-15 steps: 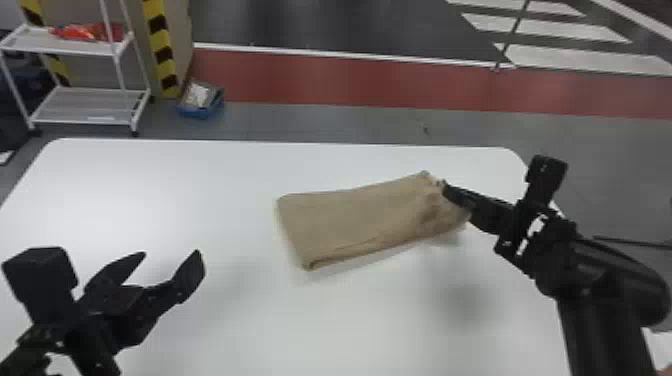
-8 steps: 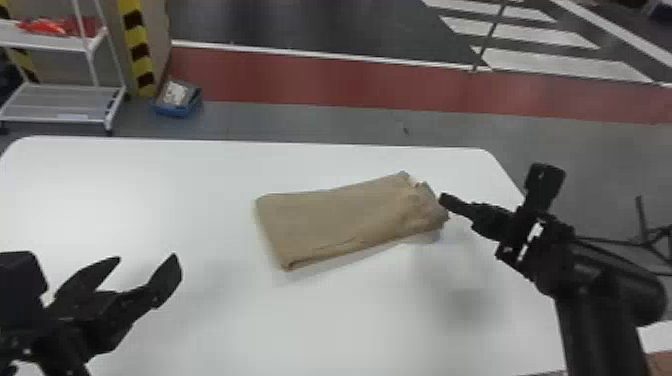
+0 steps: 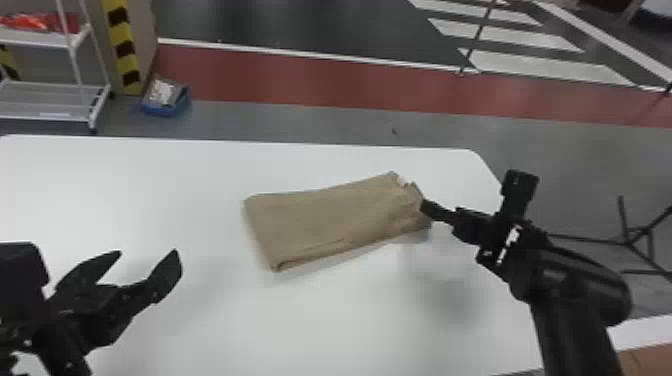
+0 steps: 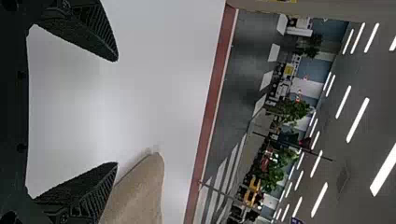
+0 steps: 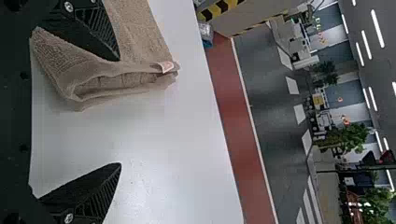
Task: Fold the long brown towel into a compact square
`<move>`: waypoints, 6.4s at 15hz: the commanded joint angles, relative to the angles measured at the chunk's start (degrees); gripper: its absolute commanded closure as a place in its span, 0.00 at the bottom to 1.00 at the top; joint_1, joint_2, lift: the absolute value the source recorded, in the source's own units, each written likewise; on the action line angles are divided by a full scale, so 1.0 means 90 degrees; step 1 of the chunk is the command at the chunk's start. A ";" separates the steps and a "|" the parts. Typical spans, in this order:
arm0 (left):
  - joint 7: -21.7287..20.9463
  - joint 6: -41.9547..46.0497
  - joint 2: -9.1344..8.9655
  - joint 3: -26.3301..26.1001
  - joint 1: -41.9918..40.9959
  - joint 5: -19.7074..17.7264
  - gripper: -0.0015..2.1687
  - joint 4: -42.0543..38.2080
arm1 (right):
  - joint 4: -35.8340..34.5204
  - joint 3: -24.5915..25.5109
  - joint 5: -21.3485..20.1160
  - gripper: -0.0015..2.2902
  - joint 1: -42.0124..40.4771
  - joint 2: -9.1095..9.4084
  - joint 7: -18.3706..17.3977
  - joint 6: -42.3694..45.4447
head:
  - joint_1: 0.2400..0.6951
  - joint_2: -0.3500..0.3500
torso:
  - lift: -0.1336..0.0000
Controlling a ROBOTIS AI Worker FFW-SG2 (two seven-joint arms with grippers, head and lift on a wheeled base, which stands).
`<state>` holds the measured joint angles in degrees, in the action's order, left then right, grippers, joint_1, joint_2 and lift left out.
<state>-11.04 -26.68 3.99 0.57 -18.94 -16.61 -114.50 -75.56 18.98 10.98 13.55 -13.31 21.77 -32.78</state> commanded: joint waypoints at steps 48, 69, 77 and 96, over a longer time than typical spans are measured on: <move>-0.0043 0.1933 0.0289 -0.0152 0.0142 -0.0196 0.04 0.0964 | -0.3763 -0.3193 -0.0087 0.02 -0.1545 0.0893 0.0686 -0.0924 | 1.00 0.74 | 0.08; -0.0043 0.1933 0.0299 -0.0200 0.0210 -0.0196 0.04 0.1042 | -0.1809 -0.4306 -0.0751 0.94 -0.0588 0.1195 0.0852 -0.1314 | 1.00 0.82 | 0.08; -0.0043 0.1933 0.0338 -0.0113 0.0210 -0.0245 0.04 0.1032 | -0.4554 -0.3232 -0.0731 0.93 -0.2336 0.0902 0.1750 -0.2213 | 1.00 0.83 | 0.08; -0.0043 0.1933 0.0348 -0.0054 0.0210 -0.0332 0.04 0.1042 | -0.2757 -0.2705 -0.1923 0.94 -0.0607 0.1381 0.1848 -0.3443 | 1.00 0.67 | 0.08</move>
<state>-11.42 -9.28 7.12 0.09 -17.13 -19.54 -105.18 -103.76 -5.24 -5.48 5.64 -2.09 38.73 -66.27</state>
